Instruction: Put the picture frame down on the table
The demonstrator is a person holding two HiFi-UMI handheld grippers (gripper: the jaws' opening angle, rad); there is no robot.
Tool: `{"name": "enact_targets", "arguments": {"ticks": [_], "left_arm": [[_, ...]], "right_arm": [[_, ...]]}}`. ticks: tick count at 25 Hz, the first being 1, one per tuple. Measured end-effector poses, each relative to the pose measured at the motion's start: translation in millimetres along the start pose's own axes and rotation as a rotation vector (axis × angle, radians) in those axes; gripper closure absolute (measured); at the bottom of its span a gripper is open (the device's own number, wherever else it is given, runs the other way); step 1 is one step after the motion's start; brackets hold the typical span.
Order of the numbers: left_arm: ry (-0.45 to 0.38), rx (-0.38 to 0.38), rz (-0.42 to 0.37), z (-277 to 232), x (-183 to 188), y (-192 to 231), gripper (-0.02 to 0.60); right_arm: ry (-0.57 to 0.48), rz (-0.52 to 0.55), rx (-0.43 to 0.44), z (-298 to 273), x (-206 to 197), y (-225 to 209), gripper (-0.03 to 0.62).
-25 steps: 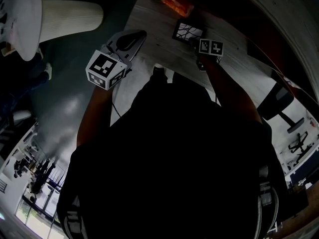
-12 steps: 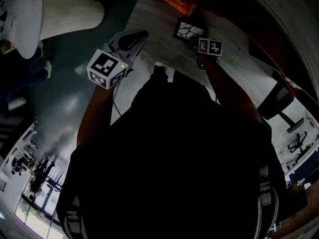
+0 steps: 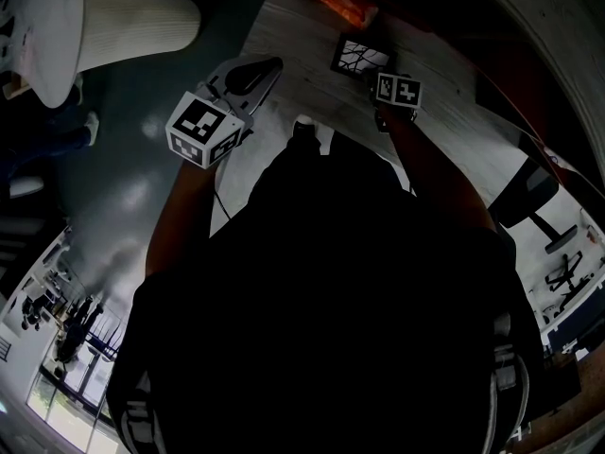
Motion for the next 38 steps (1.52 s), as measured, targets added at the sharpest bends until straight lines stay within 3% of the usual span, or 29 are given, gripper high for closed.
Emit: {"name": "enact_targets", "arguments": {"ticks": [22,29,38], "left_arm": [[0.013,-0.001,0.022,25.8,-17.1,4.4,0.566],[0.02,-0.021,0.019,24.8,-17.5,2.1,0.566],[0.026,-0.044,0.011,20.5,-19.7,0.3,0.566]], "right_arm": [[-0.047,0.047,-0.077,-1.4,-3.7,6.4,0.304],[-0.044,0.135,-0.088,-1.3,-6.8,10.5,0.303],[-0.072,0.105,-0.09,-1.4,-7.1,9.3,0.304]]}}
Point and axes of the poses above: the fingertips, and each gripper's own axes: z backward along the fingers, y to its left, x out of its top, the point moved 7 cm from there along z, backward along the fingers, and after that the axes turned 9 degrees about -y, right-handed, at the moved point
